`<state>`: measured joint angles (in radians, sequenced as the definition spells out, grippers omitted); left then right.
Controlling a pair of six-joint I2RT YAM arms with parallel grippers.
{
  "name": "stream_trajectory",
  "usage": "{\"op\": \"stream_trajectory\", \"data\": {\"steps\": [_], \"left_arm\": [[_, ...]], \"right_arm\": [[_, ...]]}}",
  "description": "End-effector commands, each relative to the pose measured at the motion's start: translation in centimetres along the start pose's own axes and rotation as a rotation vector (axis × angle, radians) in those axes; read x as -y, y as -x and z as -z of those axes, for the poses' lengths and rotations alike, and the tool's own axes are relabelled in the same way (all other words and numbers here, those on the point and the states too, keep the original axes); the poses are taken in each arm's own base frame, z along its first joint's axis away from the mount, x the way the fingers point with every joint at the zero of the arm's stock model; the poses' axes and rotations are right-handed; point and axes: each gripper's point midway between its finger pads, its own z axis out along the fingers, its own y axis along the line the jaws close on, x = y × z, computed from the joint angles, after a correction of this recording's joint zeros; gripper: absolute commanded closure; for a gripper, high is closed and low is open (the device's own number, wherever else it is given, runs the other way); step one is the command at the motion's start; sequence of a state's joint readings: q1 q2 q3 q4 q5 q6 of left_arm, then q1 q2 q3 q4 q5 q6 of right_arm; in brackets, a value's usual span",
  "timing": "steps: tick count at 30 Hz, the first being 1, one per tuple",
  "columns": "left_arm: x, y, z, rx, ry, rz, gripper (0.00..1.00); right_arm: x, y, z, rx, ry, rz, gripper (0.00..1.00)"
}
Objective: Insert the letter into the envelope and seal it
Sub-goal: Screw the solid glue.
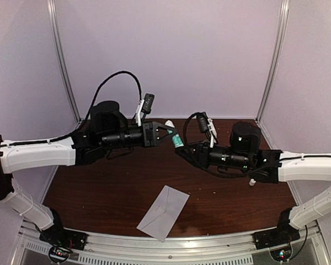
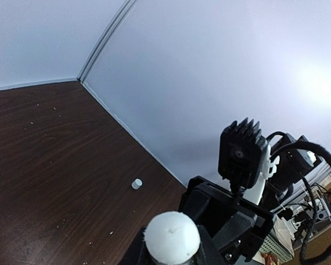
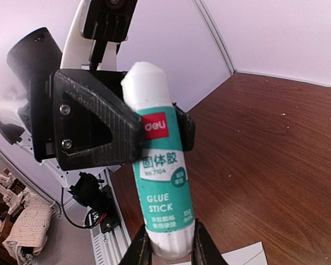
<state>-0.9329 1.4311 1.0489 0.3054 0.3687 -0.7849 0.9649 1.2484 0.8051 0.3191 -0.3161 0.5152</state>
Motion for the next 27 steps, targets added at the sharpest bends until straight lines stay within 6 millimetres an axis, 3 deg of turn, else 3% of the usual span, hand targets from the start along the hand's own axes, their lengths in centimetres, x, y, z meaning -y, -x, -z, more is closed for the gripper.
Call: {"op": "stream_trajectory", "data": {"steps": [1,6,16,20,24,27], "left_arm": [[-1.6,1.8,0.4,0.006,0.044,0.004,0.84],[-3.5,2.9,0.0,-0.026,0.046,0.039,0.88],[-6.0,5.8,0.7,0.022,0.115,0.040,0.89],[-6.8,5.8,1.0,0.024,0.133,0.024,0.88],[-7.2,5.5,1.4,0.036,0.128,0.001,0.88],[-6.9,5.3,1.3,0.028,0.106,-0.032,0.88]], "right_arm": [[5.7,4.3,1.1,0.120,-0.383,0.011,0.96],[6.4,6.7,0.2,0.141,-0.546,0.089,0.95],[8.7,8.2,-3.6,0.109,-0.909,0.232,0.94],[8.5,7.9,-5.5,0.101,-0.891,0.224,0.90],[7.4,8.0,-6.5,0.119,-0.800,0.203,0.80],[6.0,8.1,-6.8,0.126,-0.693,0.200,0.68]]}}
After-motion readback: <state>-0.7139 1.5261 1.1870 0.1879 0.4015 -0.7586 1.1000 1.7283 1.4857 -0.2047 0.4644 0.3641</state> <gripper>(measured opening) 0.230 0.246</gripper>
